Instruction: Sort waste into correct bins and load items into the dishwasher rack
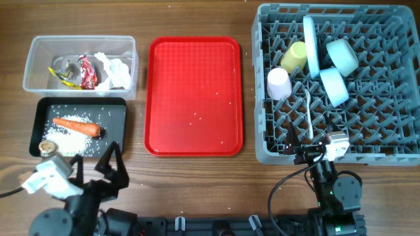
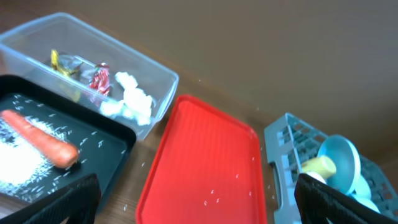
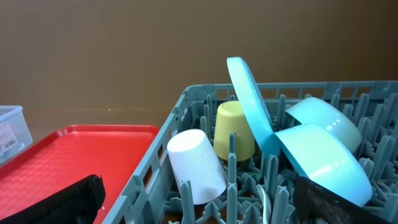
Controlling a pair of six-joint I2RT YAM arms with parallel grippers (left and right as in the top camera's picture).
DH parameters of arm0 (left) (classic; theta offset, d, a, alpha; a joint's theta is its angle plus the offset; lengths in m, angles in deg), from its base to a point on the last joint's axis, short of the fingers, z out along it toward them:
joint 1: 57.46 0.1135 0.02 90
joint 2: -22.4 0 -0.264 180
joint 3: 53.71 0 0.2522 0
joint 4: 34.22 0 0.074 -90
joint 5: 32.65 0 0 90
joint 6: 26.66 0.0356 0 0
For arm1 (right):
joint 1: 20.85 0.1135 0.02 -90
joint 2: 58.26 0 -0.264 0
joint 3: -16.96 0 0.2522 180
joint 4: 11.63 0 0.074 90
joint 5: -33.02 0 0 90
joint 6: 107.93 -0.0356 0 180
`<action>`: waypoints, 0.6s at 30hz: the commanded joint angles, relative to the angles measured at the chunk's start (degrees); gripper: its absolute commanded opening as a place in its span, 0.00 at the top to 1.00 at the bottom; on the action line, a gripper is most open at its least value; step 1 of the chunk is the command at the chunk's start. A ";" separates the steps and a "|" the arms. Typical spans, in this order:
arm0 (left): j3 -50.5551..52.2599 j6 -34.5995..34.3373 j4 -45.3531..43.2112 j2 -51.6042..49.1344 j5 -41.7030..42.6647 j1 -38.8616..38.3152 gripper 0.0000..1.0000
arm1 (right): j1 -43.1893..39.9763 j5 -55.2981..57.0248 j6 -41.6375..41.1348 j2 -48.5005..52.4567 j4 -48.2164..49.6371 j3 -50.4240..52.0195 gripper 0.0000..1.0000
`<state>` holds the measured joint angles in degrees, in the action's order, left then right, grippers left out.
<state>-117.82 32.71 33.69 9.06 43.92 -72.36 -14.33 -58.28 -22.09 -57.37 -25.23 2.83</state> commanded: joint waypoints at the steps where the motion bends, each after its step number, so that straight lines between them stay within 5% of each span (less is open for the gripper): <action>1: 10.21 -0.09 -9.38 4.22 1.44 1.42 0.00 | -0.44 -0.74 1.14 -0.61 0.11 0.07 0.00; 11: 36.15 -0.11 -47.60 6.23 5.40 4.44 0.00 | -0.44 -0.74 1.14 -0.61 0.11 0.07 0.00; 18: 43.95 -0.07 -53.55 6.38 7.82 6.84 0.00 | -0.44 -0.72 1.14 -0.61 0.11 0.07 0.00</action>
<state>-75.83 32.58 -19.24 14.65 50.26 -66.46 -14.33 -58.28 -22.09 -57.37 -25.38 2.83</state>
